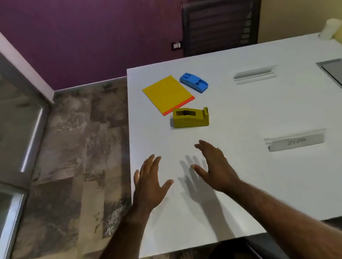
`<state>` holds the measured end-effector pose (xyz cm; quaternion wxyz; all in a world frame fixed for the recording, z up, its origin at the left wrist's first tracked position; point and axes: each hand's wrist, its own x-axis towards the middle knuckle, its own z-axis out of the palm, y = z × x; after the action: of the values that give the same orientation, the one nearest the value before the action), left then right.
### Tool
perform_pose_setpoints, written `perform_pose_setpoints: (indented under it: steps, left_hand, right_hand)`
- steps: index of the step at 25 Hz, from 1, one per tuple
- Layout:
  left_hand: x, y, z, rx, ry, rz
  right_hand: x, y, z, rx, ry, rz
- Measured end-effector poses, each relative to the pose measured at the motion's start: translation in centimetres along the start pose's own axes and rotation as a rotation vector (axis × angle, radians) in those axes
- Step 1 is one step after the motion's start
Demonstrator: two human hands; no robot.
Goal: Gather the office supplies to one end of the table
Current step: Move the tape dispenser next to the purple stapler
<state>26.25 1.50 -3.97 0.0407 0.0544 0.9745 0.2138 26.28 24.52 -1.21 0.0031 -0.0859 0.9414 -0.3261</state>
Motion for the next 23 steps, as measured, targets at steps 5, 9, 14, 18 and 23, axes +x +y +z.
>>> perform_pose_setpoints:
  steps: [5,9,14,18,23]
  left_hand:
    - [5.4,-2.0,2.6,0.008,-0.103,0.030]
    - [8.5,-2.9,4.5,0.071,-0.169,0.032]
    - [10.5,-4.1,6.9,0.036,-0.244,-0.036]
    - [10.6,-4.8,8.2,-0.048,-0.202,-0.052]
    - [10.5,-5.0,8.3,-0.077,-0.135,-0.032]
  right_hand:
    - [6.0,3.3,0.8,0.058,0.103,0.130]
    - [10.6,6.5,1.4,0.104,0.136,0.216]
    - [14.9,10.7,1.8,0.309,0.254,0.450]
    - [17.7,12.6,1.9,0.347,0.165,0.444]
    - [20.0,14.0,1.7,0.374,0.062,0.380]
